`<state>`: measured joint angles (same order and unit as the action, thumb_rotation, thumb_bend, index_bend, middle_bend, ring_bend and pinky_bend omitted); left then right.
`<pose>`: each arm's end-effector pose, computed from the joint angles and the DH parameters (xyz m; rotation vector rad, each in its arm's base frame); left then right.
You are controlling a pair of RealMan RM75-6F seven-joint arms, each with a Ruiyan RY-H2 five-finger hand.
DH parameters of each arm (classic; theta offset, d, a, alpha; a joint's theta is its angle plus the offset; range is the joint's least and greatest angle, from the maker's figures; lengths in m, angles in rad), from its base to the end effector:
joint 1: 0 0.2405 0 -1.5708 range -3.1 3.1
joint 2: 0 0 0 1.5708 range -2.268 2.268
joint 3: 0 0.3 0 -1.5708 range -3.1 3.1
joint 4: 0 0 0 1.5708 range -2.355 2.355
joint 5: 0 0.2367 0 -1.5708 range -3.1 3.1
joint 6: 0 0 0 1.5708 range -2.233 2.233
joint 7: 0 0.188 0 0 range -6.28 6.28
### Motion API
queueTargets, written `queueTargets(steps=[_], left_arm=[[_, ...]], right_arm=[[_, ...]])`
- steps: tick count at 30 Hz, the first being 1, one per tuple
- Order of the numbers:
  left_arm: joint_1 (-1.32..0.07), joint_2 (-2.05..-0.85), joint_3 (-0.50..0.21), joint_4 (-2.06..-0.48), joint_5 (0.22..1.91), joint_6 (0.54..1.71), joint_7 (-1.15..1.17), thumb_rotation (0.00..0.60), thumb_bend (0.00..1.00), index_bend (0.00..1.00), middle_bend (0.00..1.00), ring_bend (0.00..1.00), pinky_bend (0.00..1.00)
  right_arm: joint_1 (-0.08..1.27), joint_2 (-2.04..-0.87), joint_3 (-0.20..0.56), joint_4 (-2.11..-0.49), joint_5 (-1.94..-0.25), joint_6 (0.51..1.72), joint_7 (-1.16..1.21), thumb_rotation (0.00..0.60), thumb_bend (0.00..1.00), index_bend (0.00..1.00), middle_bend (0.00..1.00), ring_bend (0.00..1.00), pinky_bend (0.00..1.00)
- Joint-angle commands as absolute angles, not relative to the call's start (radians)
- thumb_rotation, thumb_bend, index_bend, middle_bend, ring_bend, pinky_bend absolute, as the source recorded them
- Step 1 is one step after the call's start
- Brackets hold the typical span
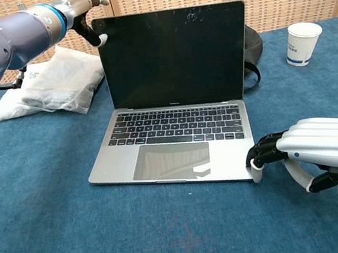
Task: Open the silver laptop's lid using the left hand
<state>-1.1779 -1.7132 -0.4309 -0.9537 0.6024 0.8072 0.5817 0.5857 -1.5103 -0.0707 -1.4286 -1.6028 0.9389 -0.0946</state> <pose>-0.0639 0.5924 -0.0241 -1.5835 -0.8719 -0.8724 -0.2343 -0.3077 -0.0928 2.2511 -0.8936 0.8440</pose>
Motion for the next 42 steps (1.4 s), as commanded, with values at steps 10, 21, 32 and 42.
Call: queueTargets(steps=[10,21,32,42], left_arm=[[-1.152,-1.640,-0.432,-1.075,0.636,0.855,0.545,0.600,0.47,0.00,0.00,0.00,0.00],[-0.992,-1.307,-0.478,-1.518,0.745,1.038,0.476,0.600,0.36,0.00,0.00,0.00,0.00],[-0.635,-1.103,-0.360,-1.728,1.029,1.292,0.162,0.600,0.00,0.00,0.00,0.00,0.00],[-0.303,-1.124,-0.067,-1.688,1.289,1.513,-0.030,0.600,0.00,0.00,0.00,0.00,0.00]], right_arm=[[0.579,-1.502,-0.064,-1.447,-1.599,0.968,-0.103,0.600,1.00,0.30,0.19,0.13,0.26],[0.512,-1.340,-0.003,-1.571,-1.667,1.234,-0.049,0.600,1.00,0.30,0.19,0.13,0.26],[0.379,-1.270,0.090,-1.428,-1.593,1.504,0.023,0.600,0.57,0.29,0.17,0.09,0.26],[0.226,-1.269,0.078,-1.367,-1.505,1.614,0.176,0.600,0.00,0.05,0.00,0.00,0.06]])
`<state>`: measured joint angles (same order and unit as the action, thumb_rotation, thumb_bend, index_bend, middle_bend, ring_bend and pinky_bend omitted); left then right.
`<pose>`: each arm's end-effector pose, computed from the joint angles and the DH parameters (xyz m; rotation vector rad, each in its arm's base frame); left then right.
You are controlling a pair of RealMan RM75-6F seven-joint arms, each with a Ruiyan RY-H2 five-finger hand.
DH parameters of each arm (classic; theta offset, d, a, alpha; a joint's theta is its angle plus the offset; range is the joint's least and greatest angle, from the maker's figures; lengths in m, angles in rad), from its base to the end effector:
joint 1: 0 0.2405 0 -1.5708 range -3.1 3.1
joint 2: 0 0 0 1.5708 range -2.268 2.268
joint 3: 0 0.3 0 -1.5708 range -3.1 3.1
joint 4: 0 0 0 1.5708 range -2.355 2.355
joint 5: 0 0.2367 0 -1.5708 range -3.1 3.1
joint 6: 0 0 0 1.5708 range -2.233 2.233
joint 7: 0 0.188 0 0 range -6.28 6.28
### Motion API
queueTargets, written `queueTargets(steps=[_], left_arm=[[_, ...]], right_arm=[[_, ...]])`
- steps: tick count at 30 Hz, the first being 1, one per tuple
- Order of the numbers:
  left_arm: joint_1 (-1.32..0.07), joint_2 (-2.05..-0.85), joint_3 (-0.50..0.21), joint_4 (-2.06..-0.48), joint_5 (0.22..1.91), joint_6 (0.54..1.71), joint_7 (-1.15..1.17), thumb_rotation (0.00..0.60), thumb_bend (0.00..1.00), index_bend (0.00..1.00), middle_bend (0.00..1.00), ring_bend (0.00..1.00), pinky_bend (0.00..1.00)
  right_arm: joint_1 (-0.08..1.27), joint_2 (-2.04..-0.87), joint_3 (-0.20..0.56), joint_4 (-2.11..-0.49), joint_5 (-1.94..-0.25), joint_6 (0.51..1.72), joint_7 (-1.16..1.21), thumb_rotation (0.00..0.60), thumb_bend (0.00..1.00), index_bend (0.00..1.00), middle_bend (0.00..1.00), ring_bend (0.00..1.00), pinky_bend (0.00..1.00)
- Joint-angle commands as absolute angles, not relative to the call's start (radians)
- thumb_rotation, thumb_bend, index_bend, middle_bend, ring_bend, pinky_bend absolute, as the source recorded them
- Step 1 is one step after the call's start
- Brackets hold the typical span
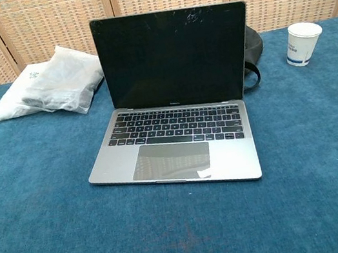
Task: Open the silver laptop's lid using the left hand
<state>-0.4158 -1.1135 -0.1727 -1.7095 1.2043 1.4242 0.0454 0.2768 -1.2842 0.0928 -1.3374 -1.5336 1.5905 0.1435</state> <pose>-0.2783 0.3607 0.1733 -1.2899 -0.8686 -1.1135 -0.3322 -0.3105 0.1442 1.4025 -0.6902 1.1914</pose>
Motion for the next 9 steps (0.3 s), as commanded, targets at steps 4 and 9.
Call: queueTargets(steps=[4,9], left_arm=[[-0.212,-1.149,0.002,-1.664,1.330,1.574,-0.045,0.600,0.00,0.00,0.00,0.00,0.00],[-0.173,-1.139,0.023,-1.682,1.344,1.583,-0.013,0.600,0.00,0.00,0.00,0.00,0.00]], right_arm=[[0.170,-1.243,0.060,-1.448,-1.495,1.650,0.157,0.600,0.00,0.00,0.00,0.00,0.02],[0.125,-1.223,0.047,-1.549,-1.503,1.685,0.096,0.600,0.00,0.00,0.00,0.00,0.00]])
